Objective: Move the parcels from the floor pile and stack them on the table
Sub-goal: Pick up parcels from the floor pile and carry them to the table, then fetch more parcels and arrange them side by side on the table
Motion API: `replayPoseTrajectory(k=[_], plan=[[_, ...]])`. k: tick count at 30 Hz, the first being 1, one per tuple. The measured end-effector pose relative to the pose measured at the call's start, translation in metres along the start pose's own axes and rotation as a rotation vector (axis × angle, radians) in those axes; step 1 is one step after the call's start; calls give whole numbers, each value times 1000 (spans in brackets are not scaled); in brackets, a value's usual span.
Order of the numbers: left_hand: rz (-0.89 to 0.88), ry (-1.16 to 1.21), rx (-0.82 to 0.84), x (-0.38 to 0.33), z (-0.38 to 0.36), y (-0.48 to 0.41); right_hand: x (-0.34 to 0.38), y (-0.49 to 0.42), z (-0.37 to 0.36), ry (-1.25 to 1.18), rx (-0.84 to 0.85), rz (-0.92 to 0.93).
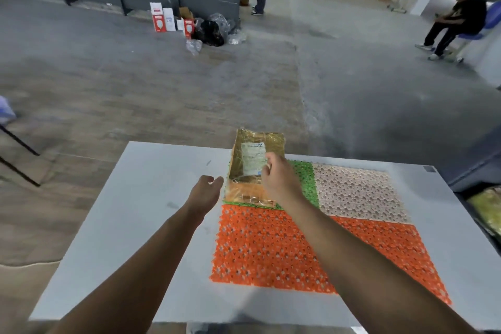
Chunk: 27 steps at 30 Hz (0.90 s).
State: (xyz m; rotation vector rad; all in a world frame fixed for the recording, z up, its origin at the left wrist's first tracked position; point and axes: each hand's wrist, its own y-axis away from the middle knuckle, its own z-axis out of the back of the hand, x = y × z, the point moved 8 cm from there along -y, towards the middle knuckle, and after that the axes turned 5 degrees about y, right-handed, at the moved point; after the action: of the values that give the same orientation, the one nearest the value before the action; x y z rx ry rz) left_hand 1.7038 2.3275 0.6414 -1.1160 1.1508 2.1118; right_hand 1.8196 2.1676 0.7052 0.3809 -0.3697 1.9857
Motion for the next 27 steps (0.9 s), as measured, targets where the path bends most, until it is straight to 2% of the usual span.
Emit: replayPoseTrajectory(k=[4,8,12,18,23,27], plan=[[45,46,-154,24,20,48,12,30,-1,-127,59,59],[85,84,-240,64,15,113,26,81,-17,-315,208,120],[140,104,-340,103,11,183,46,142,-31,-398,326,164],[145,116,-570,146,62,277,100,227,-57,-391,560,304],[134,191,-671,193,102,361,162,311,-71,-382,726,443],[214,226,-784,253,136,446,214,403,-88,-341,802,546]])
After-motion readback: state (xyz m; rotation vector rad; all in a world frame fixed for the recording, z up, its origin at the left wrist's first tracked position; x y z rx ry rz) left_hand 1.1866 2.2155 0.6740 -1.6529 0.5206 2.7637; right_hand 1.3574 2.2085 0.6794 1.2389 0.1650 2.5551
